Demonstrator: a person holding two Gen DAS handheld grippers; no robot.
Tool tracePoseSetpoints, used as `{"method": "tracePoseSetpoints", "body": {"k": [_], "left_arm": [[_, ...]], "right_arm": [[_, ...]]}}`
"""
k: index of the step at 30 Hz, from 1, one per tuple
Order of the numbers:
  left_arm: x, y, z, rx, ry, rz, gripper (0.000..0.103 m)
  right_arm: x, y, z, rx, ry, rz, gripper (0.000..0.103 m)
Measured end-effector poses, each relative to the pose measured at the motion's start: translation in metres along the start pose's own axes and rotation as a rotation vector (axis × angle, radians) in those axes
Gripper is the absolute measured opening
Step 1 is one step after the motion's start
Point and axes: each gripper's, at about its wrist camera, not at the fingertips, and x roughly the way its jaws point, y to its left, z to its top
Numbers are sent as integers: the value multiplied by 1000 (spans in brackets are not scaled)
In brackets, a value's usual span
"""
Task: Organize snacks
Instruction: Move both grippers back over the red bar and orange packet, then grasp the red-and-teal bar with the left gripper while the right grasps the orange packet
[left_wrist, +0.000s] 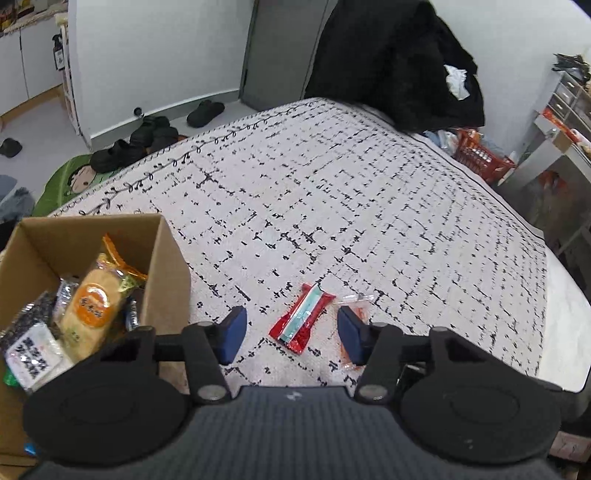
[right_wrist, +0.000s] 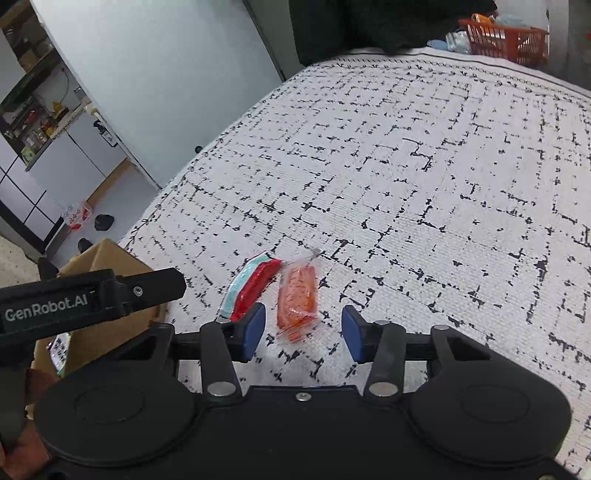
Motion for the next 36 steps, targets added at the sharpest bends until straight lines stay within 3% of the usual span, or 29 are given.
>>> {"method": "tracePoseSetpoints", "body": {"k": [4,6,7,16,26,27,31,36], "left_arm": [[16,-2,2,-12,27,-3,46],[23,-4,3,-10,36,1,46],[27,-4,3,-8,39,2,46],[64,-7,1,1,85,30,46],[85,-14,-3,14,112,21,46],[86,-13,-3,11,110,21,44],[84,-8,-2,-14,97,8,20],[76,-1,1,-46,85,6,19]], "right_arm": [[14,2,2,-24,14,1,44],[21,4,1,-46,25,-3,38],[24,4,0,-55,34,-6,28],[21,-6,0,-41,17,-26,26],[15,-15,3,-32,1,-63,31],[16,-15,3,-31,1,-60,33],[23,-8,4,-60,-18,-61,42],[26,-3,3,-92,-33,-72,48]]}}
